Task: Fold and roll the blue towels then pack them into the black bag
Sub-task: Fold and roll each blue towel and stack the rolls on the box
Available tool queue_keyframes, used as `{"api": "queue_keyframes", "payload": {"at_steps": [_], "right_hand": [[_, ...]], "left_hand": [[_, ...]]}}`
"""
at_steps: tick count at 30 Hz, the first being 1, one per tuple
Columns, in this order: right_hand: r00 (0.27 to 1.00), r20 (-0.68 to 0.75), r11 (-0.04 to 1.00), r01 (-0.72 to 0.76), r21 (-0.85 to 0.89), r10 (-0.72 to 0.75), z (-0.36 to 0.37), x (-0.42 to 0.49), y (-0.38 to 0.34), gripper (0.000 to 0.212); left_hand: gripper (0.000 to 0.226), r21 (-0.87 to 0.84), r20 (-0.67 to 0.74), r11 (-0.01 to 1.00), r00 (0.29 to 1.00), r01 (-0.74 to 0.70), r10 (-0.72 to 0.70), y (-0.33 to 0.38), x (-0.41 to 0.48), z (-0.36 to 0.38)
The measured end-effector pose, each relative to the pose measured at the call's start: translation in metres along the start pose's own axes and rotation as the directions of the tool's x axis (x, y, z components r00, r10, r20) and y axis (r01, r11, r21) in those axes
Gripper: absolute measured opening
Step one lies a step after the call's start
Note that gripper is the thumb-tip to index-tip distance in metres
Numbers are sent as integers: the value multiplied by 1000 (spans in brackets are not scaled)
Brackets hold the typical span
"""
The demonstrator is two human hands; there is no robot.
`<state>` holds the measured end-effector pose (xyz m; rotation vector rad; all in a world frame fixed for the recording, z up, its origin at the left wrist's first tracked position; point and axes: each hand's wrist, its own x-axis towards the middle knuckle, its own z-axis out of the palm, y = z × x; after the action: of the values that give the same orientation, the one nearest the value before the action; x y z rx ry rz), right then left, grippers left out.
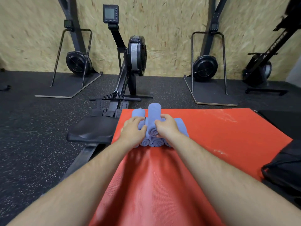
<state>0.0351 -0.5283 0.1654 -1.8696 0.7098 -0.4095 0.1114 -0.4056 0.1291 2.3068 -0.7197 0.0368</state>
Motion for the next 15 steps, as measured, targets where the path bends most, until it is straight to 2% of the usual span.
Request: {"api": "queue_keyframes", "payload": {"at_steps": [1, 4, 6, 8, 10, 13, 15], "right_hand": [[1000, -6, 996, 25, -90, -26, 7, 7, 4, 33], [996, 46, 943, 92, -320, -81, 22, 24, 18, 35], [988, 123, 856, 141, -497, -91, 28, 27, 23, 33], [987, 130, 766, 159, -623, -99, 28, 26, 25, 35], [987, 128, 735, 160, -659, -100, 25, 26, 27, 40], [986, 149, 778, 156, -608, -81, 19, 22, 33, 44], [984, 131, 773, 177, -609, -122, 15, 16, 38, 45]], "left_hand": [[56, 9, 25, 1000, 1000, -5, 5, -4, 5, 7], [46, 50, 81, 997, 995, -55, 50, -16, 15, 28], [44, 113, 97, 990, 993, -79, 68, -21, 17, 39], [45, 147, 107, 986, 992, -76, 61, -24, 18, 45], [45, 155, 111, 985, 992, -80, 63, -27, 19, 46], [45, 170, 126, 979, 988, -109, 88, -30, 17, 44], [46, 180, 124, 975, 987, -128, 107, -28, 11, 39]]}}
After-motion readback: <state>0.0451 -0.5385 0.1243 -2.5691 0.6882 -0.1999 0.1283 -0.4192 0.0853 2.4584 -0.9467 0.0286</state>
